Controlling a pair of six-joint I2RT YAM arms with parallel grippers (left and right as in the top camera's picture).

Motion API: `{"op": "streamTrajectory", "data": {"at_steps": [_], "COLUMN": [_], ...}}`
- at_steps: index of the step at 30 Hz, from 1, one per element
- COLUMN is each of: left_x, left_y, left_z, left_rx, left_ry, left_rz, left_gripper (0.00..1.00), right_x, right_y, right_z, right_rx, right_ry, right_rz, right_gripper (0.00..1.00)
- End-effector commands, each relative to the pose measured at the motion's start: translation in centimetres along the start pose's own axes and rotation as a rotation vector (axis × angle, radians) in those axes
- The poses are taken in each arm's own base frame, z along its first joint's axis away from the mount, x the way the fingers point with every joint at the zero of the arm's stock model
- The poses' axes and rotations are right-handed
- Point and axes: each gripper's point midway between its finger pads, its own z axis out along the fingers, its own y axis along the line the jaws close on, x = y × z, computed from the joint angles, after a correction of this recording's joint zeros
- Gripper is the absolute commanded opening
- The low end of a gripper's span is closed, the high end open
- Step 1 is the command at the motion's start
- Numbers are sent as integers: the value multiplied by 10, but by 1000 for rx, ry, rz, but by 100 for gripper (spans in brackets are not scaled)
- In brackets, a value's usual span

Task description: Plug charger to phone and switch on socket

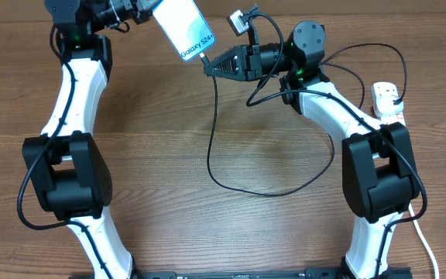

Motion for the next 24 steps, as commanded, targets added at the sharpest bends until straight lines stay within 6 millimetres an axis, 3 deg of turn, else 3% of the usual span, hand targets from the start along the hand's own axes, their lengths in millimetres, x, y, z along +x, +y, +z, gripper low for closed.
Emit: {"op": "streamTrajectory", "data": {"at_steps": [1,24], "left_x": [-3,3], "left_y": [-12,-13], "left_z": [-4,0], "left_rx": [6,12], "left_ry": [-2,27], "left_rz": [54,45], "left_gripper": [4,4], "right_x": [5,5], "right_y": [-2,-2], "right_z": [2,2], "right_rx": [-6,-6], "right_ry": [16,15], "right_rz": [-7,-17], "right_gripper": [4,4]}}
